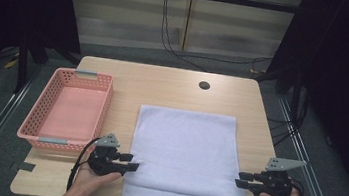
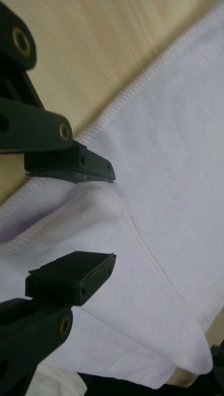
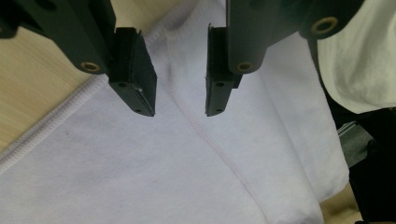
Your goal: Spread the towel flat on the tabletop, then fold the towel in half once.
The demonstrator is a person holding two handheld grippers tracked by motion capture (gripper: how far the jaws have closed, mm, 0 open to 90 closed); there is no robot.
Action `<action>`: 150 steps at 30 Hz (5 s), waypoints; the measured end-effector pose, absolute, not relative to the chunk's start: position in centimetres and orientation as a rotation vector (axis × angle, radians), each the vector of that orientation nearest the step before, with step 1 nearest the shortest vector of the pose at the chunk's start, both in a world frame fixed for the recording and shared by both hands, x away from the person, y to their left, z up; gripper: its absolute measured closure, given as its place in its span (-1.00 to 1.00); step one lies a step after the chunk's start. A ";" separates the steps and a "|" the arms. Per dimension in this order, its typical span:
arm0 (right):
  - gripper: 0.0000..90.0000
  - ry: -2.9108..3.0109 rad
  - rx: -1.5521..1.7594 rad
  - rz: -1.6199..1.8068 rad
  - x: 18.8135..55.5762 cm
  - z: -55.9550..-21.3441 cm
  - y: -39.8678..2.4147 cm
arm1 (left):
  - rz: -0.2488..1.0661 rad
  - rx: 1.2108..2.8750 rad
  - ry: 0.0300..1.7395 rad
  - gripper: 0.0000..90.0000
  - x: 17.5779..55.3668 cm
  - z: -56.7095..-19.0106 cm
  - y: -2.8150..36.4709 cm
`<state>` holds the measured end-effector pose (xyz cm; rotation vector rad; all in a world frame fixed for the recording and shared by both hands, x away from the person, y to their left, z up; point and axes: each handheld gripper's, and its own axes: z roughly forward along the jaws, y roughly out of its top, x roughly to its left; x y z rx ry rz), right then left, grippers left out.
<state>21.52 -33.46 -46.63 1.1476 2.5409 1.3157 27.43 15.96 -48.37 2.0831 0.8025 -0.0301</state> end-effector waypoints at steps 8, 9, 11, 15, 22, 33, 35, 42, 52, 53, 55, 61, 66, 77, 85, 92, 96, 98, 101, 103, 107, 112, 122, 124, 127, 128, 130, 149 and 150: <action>0.36 2.686 1.133 1.182 24.0 -48.9 -30.8 | 0.003 2.206 0.763 0.44 28.8 -49.5 13.8; 0.40 2.697 1.133 1.170 24.0 -49.1 -30.7 | 0.007 2.223 0.745 0.58 28.7 -49.5 13.7; 0.67 2.714 1.118 1.159 24.0 -49.2 -30.6 | -0.027 2.213 0.750 0.84 28.5 -49.5 13.8; 0.90 2.730 1.076 1.211 23.1 -48.8 -30.8 | -0.046 2.164 0.702 0.87 27.5 -48.6 14.4; 0.89 2.682 0.983 1.389 19.7 -46.3 -31.7 | -0.098 2.089 0.610 0.86 23.7 -47.0 16.2; 0.41 2.598 0.991 1.456 18.1 -45.3 -32.0 | -0.115 1.994 0.682 0.30 23.5 -47.2 18.7; 0.40 2.593 1.023 1.457 19.0 -45.7 -31.8 | -0.087 2.022 0.713 0.31 24.6 -47.3 18.3; 0.28 2.552 1.119 1.372 23.7 -47.1 -31.3 | -0.030 2.073 0.784 0.32 28.9 -48.2 15.2; 0.19 2.536 1.227 1.160 30.6 -49.7 -30.8 | -0.027 2.103 0.863 0.31 32.8 -50.3 13.9; 0.19 2.531 1.208 1.151 30.5 -49.9 -30.8 | -0.022 2.100 0.866 0.33 32.6 -50.3 13.9; 0.18 2.520 1.190 1.145 30.1 -50.0 -30.8 | 0.002 2.104 0.846 0.34 32.0 -50.3 13.8; 0.27 2.516 1.159 1.113 27.7 -49.9 -31.9 | -0.026 2.141 0.799 0.38 29.7 -50.1 13.2; 0.42 2.563 1.148 1.072 25.4 -49.5 -32.6 | -0.121 2.208 0.717 0.35 27.3 -49.6 12.9; 0.15 2.411 1.199 1.137 30.1 -47.2 -34.0 | 0.060 2.075 0.882 0.18 35.0 -48.3 12.6; 0.05 2.305 1.320 1.149 35.9 -48.2 -35.3 | 0.080 2.017 0.952 0.11 39.1 -48.7 12.2; 0.05 2.333 1.401 1.100 37.7 -49.8 -35.8 | 0.109 2.078 1.031 0.03 40.7 -50.2 12.6; 0.15 2.380 1.378 1.098 37.6 -50.0 -35.4 | 0.103 2.067 1.016 0.12 40.8 -50.4 13.1; 0.19 2.383 1.376 1.106 37.7 -50.3 -35.1 | 0.107 2.073 1.002 0.12 40.8 -50.4 13.0; 0.50 2.407 1.379 1.118 37.8 -50.2 -35.1 | 0.088 2.090 0.959 0.17 40.9 -50.5 12.8; 0.73 2.436 1.372 1.138 37.8 -50.3 -35.1 | 0.053 2.099 0.951 0.53 40.9 -50.5 12.8; 0.87 2.406 1.383 1.210 37.6 -49.7 -35.5 | 0.030 2.073 0.933 0.88 40.7 -50.0 13.2; 0.87 2.336 1.362 1.297 37.6 -47.9 -36.3 | 0.090 1.987 0.932 0.89 40.9 -47.5 13.5; 0.87 2.208 1.304 1.358 39.6 -43.3 -36.5 | 0.212 1.913 0.879 0.88 42.9 -42.3 13.3; 0.87 2.189 1.299 1.362 40.1 -42.6 -36.5 | 0.219 1.904 0.874 0.88 43.5 -41.7 13.3; 0.87 2.137 1.281 1.380 40.5 -41.4 -36.6 | 0.257 1.852 0.879 0.87 43.7 -40.9 13.5; 0.87 2.107 1.260 1.403 40.4 -40.9 -36.6 | 0.262 1.867 0.874 0.87 43.7 -40.8 13.4; 0.87 2.087 1.224 1.442 40.0 -40.0 -36.5 | 0.261 1.858 0.849 0.87 43.2 -40.6 13.6; 0.86 2.273 1.040 1.484 27.4 -41.4 -36.9 | 0.149 1.896 0.677 0.87 32.0 -41.6 15.5; 0.85 2.295 1.050 1.468 27.0 -41.9 -36.9 | 0.141 1.911 0.675 0.87 31.6 -42.0 15.4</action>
